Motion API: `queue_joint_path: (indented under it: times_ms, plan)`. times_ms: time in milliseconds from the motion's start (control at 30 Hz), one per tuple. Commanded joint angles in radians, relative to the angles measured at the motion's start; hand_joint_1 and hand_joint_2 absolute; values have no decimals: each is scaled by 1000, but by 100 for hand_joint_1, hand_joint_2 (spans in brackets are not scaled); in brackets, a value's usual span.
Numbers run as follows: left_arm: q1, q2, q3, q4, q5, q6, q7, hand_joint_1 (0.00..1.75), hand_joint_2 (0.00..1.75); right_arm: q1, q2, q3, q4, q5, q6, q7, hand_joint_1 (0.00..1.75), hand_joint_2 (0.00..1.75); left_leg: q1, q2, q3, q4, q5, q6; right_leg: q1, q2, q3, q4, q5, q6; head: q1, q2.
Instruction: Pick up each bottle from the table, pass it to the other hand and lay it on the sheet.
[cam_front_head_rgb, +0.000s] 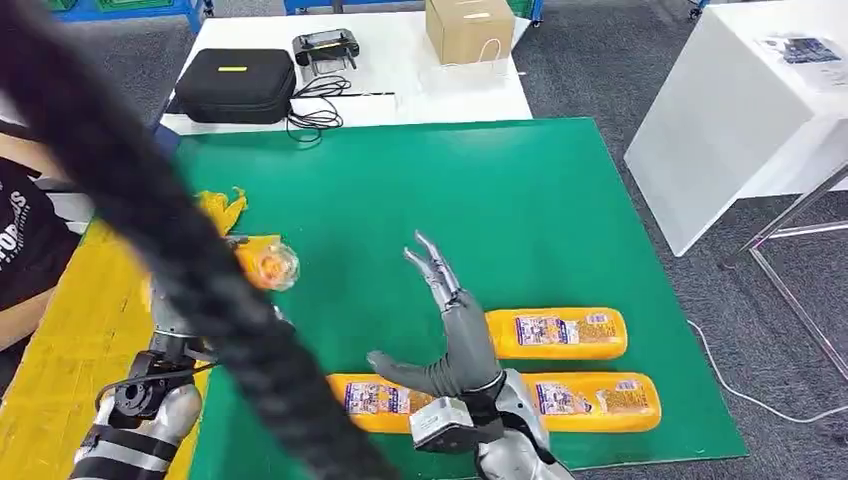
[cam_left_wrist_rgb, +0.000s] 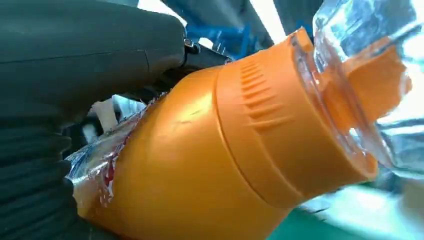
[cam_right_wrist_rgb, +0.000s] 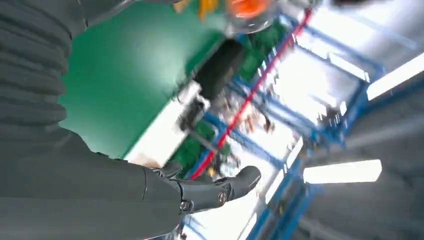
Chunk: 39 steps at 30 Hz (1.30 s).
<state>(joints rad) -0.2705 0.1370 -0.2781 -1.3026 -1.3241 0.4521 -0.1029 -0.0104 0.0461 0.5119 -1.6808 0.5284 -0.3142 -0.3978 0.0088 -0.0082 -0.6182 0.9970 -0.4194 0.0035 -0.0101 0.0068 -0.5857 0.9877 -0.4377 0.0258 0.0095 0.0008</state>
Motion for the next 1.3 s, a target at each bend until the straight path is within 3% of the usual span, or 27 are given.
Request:
queue_joint_path:
  times_ms: [33, 167, 433, 467, 900, 1000, 1133, 1300]
  plan:
    - [-119, -3, -200, 532, -191, 106, 180, 175, 175, -63, -79, 91, 136, 39, 163, 54, 0, 175, -1, -1, 5, -3, 0, 0, 0, -2, 5, -2, 0, 0, 0, 0]
    - [-124, -64, -139, 714, -136, 128, 126, 175, 175, -47, -93, 110, 180, 38, 169, 57, 0, 175, 0, -1, 9, -4, -1, 1, 1, -3, 11, -5, -1, 0, 0, 0]
    - [-148, -96, -127, 856, -110, 177, 126, 175, 175, -78, -106, 158, 224, 61, 210, 40, 0, 175, -1, -1, 7, -3, 0, 0, 0, -2, 9, -3, 0, 0, 0, 0]
    - [-152, -100, -118, 862, -110, 202, 128, 0, 175, -81, -110, 166, 227, 61, 211, 40, 0, 175, -1, -1, 10, -3, -1, 0, 0, -3, 12, -4, 0, 0, 0, 0]
    - [-112, -134, -8, 754, -60, 246, 79, 0, 175, -112, -171, 244, 269, 161, 230, 125, 0, 175, 0, -3, 19, -3, -3, 0, 0, -3, 22, -3, -3, 0, 0, 0]
    - [-87, -146, 35, 706, -34, 246, 34, 0, 175, -145, -207, 294, 301, 272, 231, 205, 0, 175, -1, -3, 19, -3, -3, 0, 0, -2, 22, -3, -3, 0, 0, 0]
    - [-79, -157, 52, 692, -8, 246, 9, 0, 175, -157, -217, 302, 322, 300, 227, 224, 0, 175, 0, -2, 20, -3, -3, 0, 0, -2, 23, -4, -2, 0, 0, 0]
    - [-37, -185, 126, 618, 82, 246, -85, 0, 175, -181, -235, 329, 329, 408, 199, 325, 0, 175, -1, -2, 19, -2, -3, 0, 0, -2, 23, -3, -3, 0, 0, 0]
